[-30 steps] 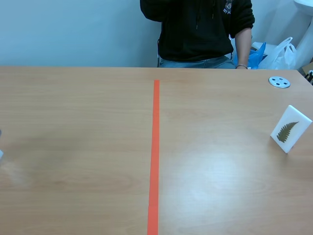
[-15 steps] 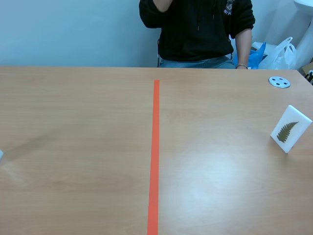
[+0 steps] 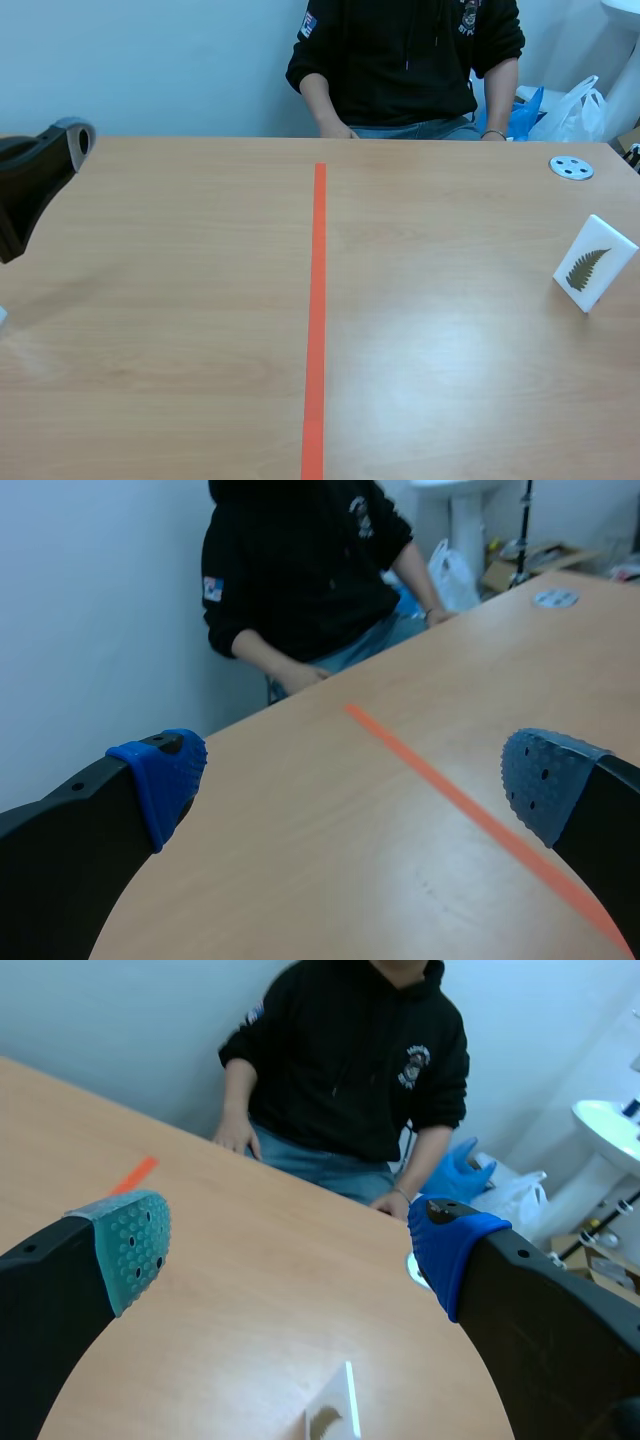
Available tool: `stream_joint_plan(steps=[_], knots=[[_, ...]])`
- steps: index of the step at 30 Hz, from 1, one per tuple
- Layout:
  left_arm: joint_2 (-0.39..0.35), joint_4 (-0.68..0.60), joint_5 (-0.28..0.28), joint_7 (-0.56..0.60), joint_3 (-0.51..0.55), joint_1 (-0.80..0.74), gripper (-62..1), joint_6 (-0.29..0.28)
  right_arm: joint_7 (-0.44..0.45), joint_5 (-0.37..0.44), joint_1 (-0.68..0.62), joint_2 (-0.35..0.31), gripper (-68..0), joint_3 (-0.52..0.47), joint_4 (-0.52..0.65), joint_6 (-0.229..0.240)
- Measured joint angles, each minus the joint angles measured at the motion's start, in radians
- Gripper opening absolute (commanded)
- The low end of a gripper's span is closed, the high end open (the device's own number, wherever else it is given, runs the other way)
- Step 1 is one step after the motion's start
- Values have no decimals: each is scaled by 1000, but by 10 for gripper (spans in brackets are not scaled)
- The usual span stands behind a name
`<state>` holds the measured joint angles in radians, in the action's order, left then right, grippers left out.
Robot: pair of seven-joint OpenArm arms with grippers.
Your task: Sort the leaf by its shape. The table is split by an orange tape line. A compound leaf with several leaflets goes to the left side, a simple leaf with one blade goes to the right side. Return to the home posture when a red brick is placed on the table.
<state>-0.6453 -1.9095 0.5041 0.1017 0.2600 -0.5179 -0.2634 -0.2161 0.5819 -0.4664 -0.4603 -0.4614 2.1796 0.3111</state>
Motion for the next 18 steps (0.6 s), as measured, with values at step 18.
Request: stream_joint_plan(steps=[18], knots=[[47, -7, 55, 22, -14, -1, 14, -48, 61, 58, 0, 0, -186, 2, 0, 42]])
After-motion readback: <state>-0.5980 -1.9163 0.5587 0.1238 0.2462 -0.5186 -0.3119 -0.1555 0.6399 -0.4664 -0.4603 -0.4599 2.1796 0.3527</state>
